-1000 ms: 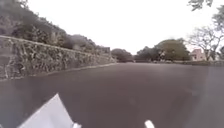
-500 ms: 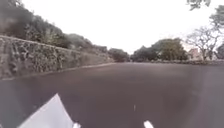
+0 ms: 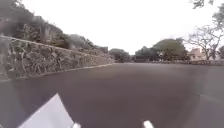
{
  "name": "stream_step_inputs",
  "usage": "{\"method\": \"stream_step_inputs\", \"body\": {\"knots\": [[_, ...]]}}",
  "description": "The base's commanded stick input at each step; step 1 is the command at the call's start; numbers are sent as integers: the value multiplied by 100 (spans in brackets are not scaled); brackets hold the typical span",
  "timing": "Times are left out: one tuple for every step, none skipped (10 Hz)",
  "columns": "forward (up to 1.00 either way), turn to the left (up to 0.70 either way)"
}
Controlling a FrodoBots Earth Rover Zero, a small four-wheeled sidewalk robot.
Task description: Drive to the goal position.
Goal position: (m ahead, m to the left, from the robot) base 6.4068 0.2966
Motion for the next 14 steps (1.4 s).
{"method": "stream_step_inputs", "body": {"knots": [[50,0],[50,0],[50,0],[50,0],[50,0],[50,0],[50,0],[50,0],[50,0],[50,0],[50,0],[50,0],[50,0],[50,0]]}}
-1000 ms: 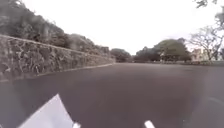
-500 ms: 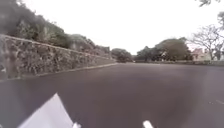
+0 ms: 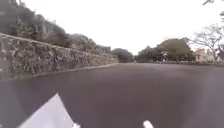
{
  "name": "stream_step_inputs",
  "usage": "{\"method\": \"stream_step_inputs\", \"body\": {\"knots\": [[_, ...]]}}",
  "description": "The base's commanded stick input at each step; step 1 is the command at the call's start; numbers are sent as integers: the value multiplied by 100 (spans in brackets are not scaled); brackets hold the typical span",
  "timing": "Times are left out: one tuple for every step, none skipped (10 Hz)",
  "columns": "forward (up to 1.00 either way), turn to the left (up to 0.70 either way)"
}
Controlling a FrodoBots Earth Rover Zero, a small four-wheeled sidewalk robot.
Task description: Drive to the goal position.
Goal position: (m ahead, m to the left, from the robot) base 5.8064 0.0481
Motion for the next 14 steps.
{"method": "stream_step_inputs", "body": {"knots": [[50,0],[50,0],[50,0],[50,0],[50,-1],[50,-20],[50,-38],[50,-50],[50,-50],[50,-50],[50,-44],[50,-26],[50,-9],[50,0]]}}
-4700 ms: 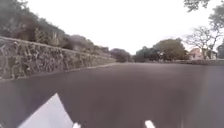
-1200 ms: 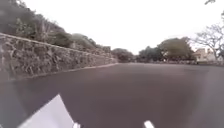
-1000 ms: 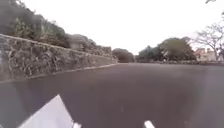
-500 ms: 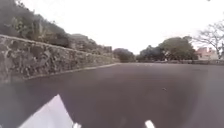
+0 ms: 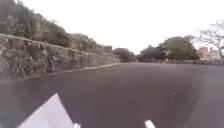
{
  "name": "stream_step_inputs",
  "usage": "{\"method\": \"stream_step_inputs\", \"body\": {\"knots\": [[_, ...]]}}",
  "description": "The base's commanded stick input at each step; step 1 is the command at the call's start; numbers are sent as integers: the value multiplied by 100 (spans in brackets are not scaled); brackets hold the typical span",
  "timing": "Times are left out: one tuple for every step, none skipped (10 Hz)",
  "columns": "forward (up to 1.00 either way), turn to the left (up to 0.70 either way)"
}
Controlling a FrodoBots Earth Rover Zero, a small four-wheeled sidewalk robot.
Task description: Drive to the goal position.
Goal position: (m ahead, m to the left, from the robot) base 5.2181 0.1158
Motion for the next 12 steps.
{"method": "stream_step_inputs", "body": {"knots": [[50,0],[50,0],[50,0],[50,0],[50,0],[50,0],[50,0],[50,0],[50,0],[50,0],[50,0],[50,0]]}}
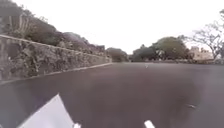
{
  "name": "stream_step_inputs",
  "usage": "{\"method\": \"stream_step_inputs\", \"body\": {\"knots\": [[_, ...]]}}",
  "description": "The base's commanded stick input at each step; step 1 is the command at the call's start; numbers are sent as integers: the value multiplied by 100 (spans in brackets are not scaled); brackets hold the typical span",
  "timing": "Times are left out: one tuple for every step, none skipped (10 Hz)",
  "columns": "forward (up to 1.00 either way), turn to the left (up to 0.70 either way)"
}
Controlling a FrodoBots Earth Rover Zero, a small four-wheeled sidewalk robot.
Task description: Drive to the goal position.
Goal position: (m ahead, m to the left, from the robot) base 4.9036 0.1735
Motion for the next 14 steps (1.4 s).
{"method": "stream_step_inputs", "body": {"knots": [[50,0],[50,0],[50,0],[50,0],[50,0],[50,0],[50,0],[50,0],[50,0],[50,0],[50,-18],[50,-36],[50,-50],[50,-50]]}}
